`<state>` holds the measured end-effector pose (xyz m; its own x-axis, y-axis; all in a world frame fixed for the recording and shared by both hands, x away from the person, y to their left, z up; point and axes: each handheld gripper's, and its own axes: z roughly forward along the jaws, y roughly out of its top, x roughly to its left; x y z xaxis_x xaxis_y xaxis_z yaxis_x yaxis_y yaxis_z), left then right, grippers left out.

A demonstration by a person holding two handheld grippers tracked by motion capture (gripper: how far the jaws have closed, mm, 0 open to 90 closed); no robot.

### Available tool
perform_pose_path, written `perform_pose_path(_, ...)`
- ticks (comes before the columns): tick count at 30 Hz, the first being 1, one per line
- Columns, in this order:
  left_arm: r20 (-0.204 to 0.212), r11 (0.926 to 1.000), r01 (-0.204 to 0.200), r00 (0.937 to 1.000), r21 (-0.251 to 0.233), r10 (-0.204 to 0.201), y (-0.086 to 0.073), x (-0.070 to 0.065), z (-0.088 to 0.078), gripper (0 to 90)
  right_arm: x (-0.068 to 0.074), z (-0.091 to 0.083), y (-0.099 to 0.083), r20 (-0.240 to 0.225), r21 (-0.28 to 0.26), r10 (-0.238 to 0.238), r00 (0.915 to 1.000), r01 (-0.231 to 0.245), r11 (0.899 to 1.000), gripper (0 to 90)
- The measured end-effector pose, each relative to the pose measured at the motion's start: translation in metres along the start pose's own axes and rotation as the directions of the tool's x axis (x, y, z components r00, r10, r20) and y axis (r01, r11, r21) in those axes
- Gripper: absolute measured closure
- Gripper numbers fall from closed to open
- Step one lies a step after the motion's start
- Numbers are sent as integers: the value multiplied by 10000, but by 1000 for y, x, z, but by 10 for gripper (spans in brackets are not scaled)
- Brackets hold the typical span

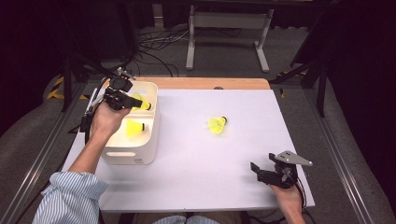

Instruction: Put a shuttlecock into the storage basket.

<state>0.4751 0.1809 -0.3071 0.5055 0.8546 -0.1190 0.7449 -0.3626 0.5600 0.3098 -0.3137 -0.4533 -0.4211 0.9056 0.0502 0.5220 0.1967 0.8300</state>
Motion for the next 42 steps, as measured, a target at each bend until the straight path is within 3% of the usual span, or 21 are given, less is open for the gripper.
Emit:
perform_pose_path(26, 154, 9971, 520, 9985, 549, -530, -2, 10, 31, 891, 1, 1, 0, -45, 40, -57, 10000, 58, 10000, 148)
perform_pose_path(42, 144, 9947, 661, 9976, 791, -674, -1, 10, 38, 889, 1, 1, 0, -67, 40, -68, 10000, 68, 10000, 149)
